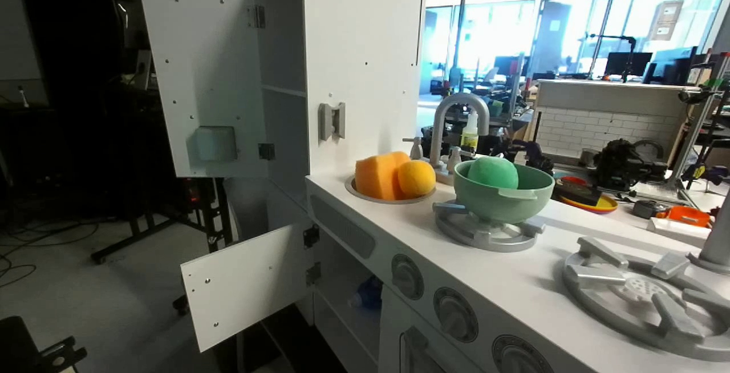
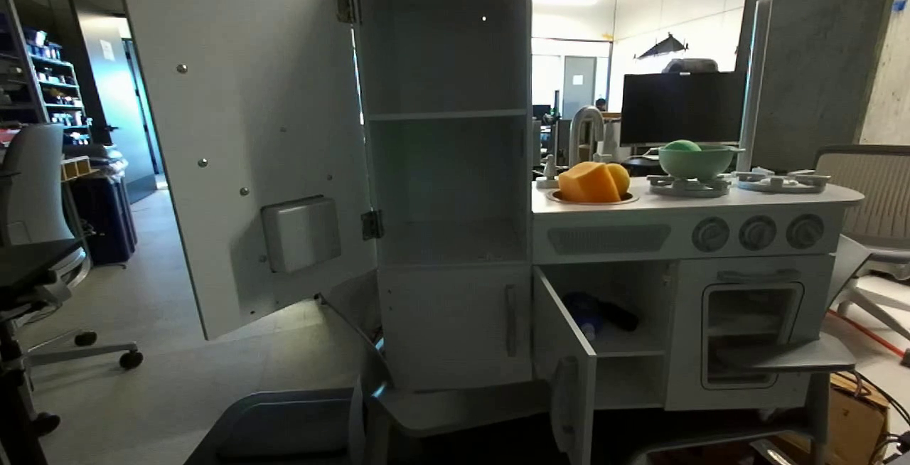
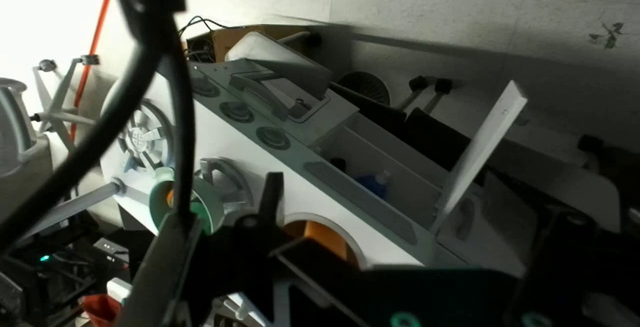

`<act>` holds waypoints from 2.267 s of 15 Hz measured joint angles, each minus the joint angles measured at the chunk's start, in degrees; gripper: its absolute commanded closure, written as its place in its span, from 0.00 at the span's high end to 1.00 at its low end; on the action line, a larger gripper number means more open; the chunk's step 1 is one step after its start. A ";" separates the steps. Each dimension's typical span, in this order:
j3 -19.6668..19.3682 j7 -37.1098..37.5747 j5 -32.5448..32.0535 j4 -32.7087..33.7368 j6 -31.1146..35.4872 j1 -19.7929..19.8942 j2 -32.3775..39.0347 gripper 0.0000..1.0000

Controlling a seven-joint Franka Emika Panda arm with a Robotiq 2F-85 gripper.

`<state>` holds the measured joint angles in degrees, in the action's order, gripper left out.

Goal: Open the cabinet and put the yellow objects in the bottom drawer

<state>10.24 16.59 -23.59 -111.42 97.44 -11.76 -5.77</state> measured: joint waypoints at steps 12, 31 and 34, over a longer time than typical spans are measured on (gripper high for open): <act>-6.52 -5.85 -0.70 4.80 17.55 7.85 18.77 1.00; -10.77 -5.69 6.08 19.61 30.70 8.45 37.17 1.00; -10.88 -5.69 7.09 22.35 30.70 8.44 39.44 1.00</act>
<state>-0.64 10.90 -16.51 -89.06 128.14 -3.32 33.67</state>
